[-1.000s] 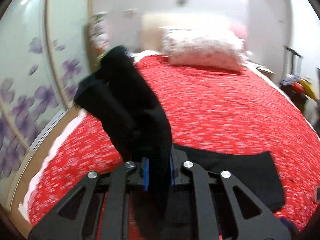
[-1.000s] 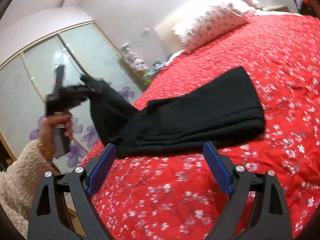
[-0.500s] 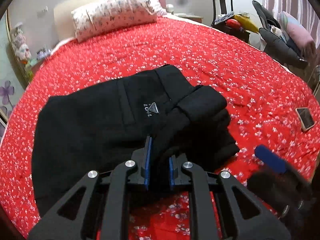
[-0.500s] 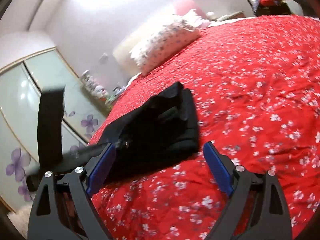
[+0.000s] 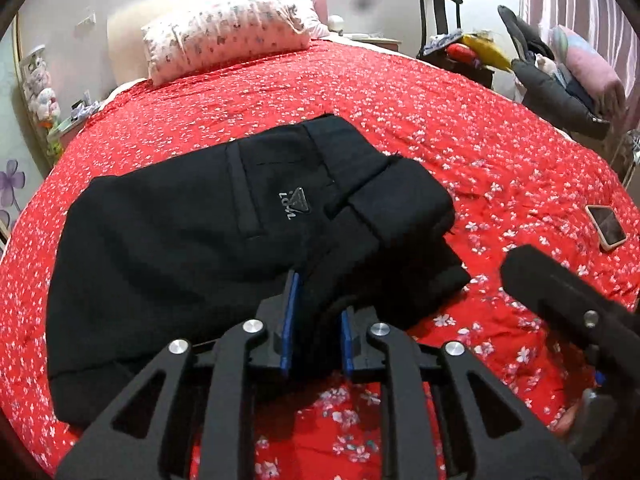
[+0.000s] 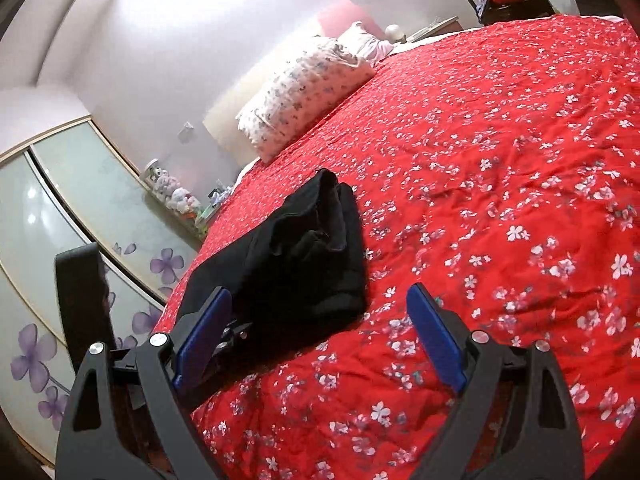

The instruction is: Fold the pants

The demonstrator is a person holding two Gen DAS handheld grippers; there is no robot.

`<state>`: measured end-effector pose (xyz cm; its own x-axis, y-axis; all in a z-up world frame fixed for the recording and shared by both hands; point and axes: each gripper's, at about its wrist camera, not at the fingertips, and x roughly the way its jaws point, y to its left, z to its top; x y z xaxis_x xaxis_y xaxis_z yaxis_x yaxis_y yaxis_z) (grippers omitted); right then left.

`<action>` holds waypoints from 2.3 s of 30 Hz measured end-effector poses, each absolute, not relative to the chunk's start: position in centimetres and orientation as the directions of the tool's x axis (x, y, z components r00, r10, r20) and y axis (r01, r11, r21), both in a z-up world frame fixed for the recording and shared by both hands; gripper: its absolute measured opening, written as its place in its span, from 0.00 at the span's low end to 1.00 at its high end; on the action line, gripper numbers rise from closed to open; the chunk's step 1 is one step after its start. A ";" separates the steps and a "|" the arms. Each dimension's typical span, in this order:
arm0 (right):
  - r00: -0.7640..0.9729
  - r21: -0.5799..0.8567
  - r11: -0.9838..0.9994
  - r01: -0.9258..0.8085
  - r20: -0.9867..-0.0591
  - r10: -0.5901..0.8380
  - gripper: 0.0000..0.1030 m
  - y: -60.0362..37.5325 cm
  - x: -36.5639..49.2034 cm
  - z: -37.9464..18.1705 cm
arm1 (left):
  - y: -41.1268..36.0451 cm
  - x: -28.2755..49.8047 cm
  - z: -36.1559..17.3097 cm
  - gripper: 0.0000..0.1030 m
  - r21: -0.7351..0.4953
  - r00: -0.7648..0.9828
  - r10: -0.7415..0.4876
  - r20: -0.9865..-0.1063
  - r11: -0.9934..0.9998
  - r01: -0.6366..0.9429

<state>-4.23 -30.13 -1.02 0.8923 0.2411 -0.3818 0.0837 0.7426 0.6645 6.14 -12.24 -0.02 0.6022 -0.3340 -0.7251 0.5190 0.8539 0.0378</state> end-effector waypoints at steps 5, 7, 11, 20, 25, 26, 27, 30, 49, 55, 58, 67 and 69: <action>0.908 0.668 0.742 0.066 -0.348 0.232 0.88 -30.9 -4.9 0.2 | -8.7 4.4 2.0 0.64 -0.140 0.542 -0.464 -0.701 0.834 0.533; 0.915 0.669 0.743 0.016 -0.309 0.258 0.88 -31.0 -4.7 1.4 | -5.9 3.3 3.7 0.76 -0.190 0.587 -0.506 -0.632 0.836 0.515; 0.877 0.624 0.767 -0.149 -0.275 0.394 0.92 -28.8 -2.6 4.4 | 1.0 4.5 6.3 0.91 -0.320 0.702 -0.495 -0.512 0.868 0.380; 0.747 0.513 0.832 -0.211 -0.465 0.476 0.92 -23.4 3.0 5.7 | 2.7 10.5 2.6 0.93 -0.393 0.623 -0.432 -0.652 0.895 0.209; 0.716 0.570 0.813 -0.117 -0.519 0.467 0.92 -25.9 3.5 1.4 | 3.0 10.2 -1.1 0.88 -0.350 0.583 -0.409 -0.702 0.911 0.217; 0.713 0.552 0.825 -0.122 -0.529 0.460 0.92 -25.8 3.3 1.8 | 2.9 10.0 -0.8 0.87 -0.330 0.588 -0.399 -0.703 0.916 0.227; 0.717 0.552 0.824 -0.131 -0.521 0.463 0.92 -25.7 3.2 2.5 | 3.0 9.8 -0.3 0.87 -0.335 0.593 -0.405 -0.695 0.913 0.231; 0.734 0.659 0.732 -0.174 -0.409 0.543 0.93 -27.4 4.4 4.8 | 5.1 10.7 2.3 0.88 -0.474 0.631 -0.499 -0.594 0.851 0.226; 0.578 0.693 0.713 0.102 -0.625 0.525 0.97 -30.0 14.3 0.5 | 2.7 23.3 1.0 0.96 -0.435 0.541 -0.408 -0.735 0.896 0.085; 0.685 0.787 0.604 -0.124 -0.373 0.626 0.98 -30.8 8.3 3.6 | 4.3 17.4 4.4 0.97 -0.459 0.621 -0.464 -0.632 0.870 0.182; 0.631 0.766 0.612 -0.194 -0.380 0.676 0.99 -28.5 6.0 3.4 | 4.8 13.7 4.8 0.98 -0.464 0.631 -0.496 -0.596 0.855 0.233; 0.650 0.539 0.829 -0.149 -0.578 0.493 0.99 -24.3 4.5 2.6 | 0.7 10.0 -0.9 0.98 -0.165 0.623 -0.306 -0.720 0.947 0.274; 0.668 0.498 0.851 -0.166 -0.578 0.468 0.99 -23.4 3.5 3.0 | 0.3 9.0 -0.5 0.98 -0.123 0.652 -0.278 -0.705 0.954 0.273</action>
<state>3.46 -23.37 3.02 0.6683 0.4683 -0.5780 -0.1659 0.8512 0.4979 9.03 0.34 -0.45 0.6520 -0.2779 -0.7055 0.2734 0.9540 -0.1232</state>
